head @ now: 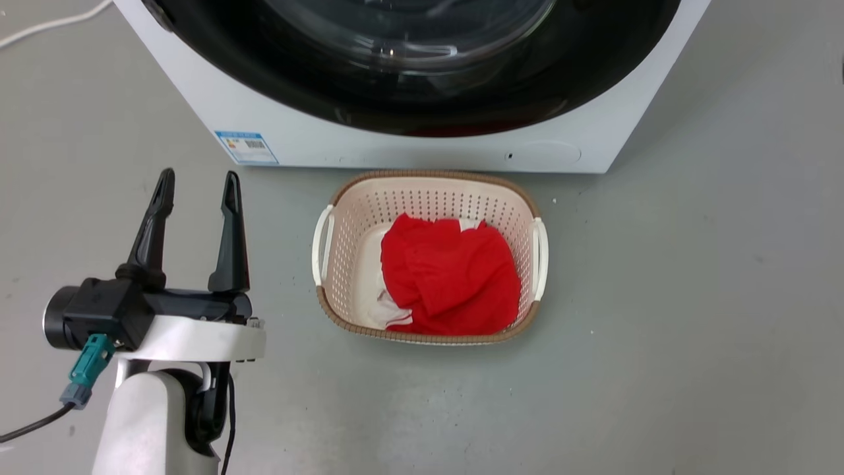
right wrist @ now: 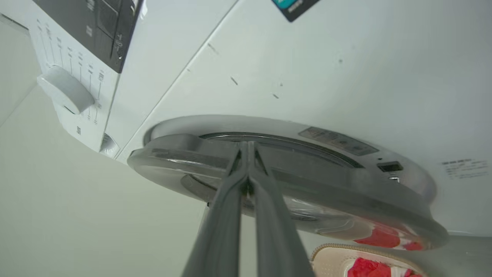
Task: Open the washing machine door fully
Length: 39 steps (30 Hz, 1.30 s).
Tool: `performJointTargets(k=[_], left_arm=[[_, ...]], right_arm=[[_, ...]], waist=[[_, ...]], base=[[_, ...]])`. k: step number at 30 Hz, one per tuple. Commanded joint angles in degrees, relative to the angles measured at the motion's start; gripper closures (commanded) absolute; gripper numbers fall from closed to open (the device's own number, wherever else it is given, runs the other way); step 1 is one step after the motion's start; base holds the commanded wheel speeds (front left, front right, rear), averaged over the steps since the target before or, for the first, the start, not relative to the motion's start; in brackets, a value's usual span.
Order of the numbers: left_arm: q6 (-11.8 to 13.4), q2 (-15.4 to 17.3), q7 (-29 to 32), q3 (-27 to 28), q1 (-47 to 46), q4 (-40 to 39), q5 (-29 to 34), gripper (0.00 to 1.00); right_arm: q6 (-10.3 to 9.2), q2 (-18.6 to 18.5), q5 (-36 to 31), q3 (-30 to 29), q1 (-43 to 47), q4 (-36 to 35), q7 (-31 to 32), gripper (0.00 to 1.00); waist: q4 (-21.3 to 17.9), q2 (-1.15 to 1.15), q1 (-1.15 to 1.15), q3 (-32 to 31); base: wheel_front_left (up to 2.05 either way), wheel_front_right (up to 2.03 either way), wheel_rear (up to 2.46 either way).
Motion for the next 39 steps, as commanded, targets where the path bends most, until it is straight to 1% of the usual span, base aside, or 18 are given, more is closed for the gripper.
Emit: performJointTargets(k=[1,3,5,10,17,20,28,36,39], left_arm=[[0.0,0.29,-0.39,-0.19,-0.88,-0.25,-0.21,0.0],[0.0,0.28,-0.39,-0.46,-1.45,-0.24,-0.23,0.0],[0.0,0.34,-0.39,-0.6,-1.95,-0.3,-0.33,0.0],[0.0,0.22,-0.39,-0.8,-3.21,-0.57,-0.44,0.0],[0.0,0.03,-0.39,-0.96,-4.69,-0.9,-0.53,0.0],[0.0,-0.13,-0.39,-1.13,-5.1,-0.82,-0.5,0.0],[0.0,-0.37,-0.39,-1.44,-5.88,-0.43,-0.62,0.0],[-0.01,-0.71,-0.39,-1.27,-4.7,0.2,-0.38,0.0],[-0.01,-0.87,-0.39,-1.15,-3.77,0.51,-0.22,0.0]], right_arm=[[-0.01,0.76,-0.62,0.65,-1.01,0.7,0.95,1.0],[0.0,1.42,-1.68,1.5,-2.03,1.22,1.81,1.0],[-0.01,1.65,-2.38,1.88,-2.91,1.47,1.3,1.0],[-0.01,0.63,-3.56,1.91,-1.67,1.49,0.45,1.0],[0.0,0.01,-5.51,1.6,-2.86,1.5,-0.5,1.0],[0.0,0.95,-5.85,1.18,-3.41,1.49,0.28,1.0],[0.0,2.32,-6.32,0.16,-4.43,1.45,5.71,1.0],[0.0,3.78,-5.13,-0.88,-2.59,1.46,15.22,1.0],[0.0,4.96,-4.6,-1.11,-1.24,1.45,18.27,1.0]], waist=[[0.27,0.0,-0.01,1.24],[0.53,0.0,-0.01,1.97],[0.72,0.0,-0.01,2.88],[1.23,0.0,-0.01,5.1],[1.66,0.0,-0.01,7.83],[1.67,0.0,-0.01,8.38],[1.48,0.0,-0.01,8.82],[0.86,0.0,-0.01,6.57],[0.6,0.0,-0.01,5.17]], base=[[0.0,0.0,0.0],[0.0,0.0,0.0],[0.0,0.0,0.0],[0.0,0.0,0.0],[0.0,0.0,0.0],[0.0,0.0,0.0],[0.0,0.0,0.0],[0.0,0.0,0.0],[0.0,0.0,0.0]])
